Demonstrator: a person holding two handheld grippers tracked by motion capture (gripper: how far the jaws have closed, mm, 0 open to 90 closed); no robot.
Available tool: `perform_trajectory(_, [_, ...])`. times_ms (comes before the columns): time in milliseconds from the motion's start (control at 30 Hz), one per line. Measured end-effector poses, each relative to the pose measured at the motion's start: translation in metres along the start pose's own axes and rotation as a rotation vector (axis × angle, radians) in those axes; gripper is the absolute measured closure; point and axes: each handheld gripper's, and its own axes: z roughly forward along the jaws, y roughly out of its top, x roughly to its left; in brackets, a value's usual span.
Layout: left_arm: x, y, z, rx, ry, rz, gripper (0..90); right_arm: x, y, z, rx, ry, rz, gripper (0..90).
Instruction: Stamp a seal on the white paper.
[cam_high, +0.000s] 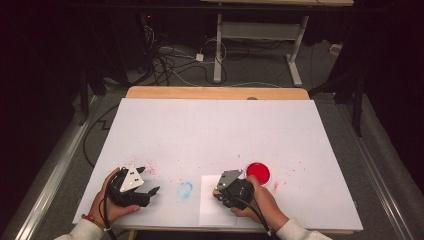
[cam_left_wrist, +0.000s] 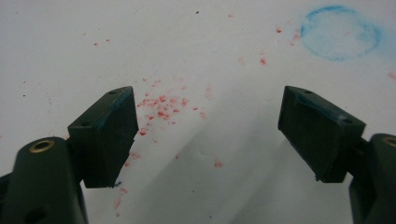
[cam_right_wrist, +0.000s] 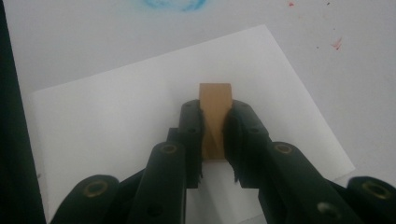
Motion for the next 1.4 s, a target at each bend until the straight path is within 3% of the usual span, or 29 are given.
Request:
perform_trajectory(167, [0.0, 0.0, 0.0, 0.0, 0.0, -0.001, 19.2, -0.003, -0.001, 0.0, -0.007, 0.02, 0.026, 76.4])
perform_trajectory(667, [0.0, 0.0, 0.0, -0.004, -0.004, -0.002, 19.2, -0.002, -0.002, -0.003, -0.015, 0.015, 0.011, 76.3])
perform_trajectory(833, [0.001, 0.0, 0.0, -0.003, -0.005, -0.008, 19.2, -0.008, 0.001, -0.021, -0.089, -0.002, 0.039, 76.3])
perform_trajectory(1400, [0.003, -0.002, -0.001, -0.01, -0.007, -0.014, 19.2, -0.016, -0.001, -0.054, -0.143, -0.062, 0.028, 76.3])
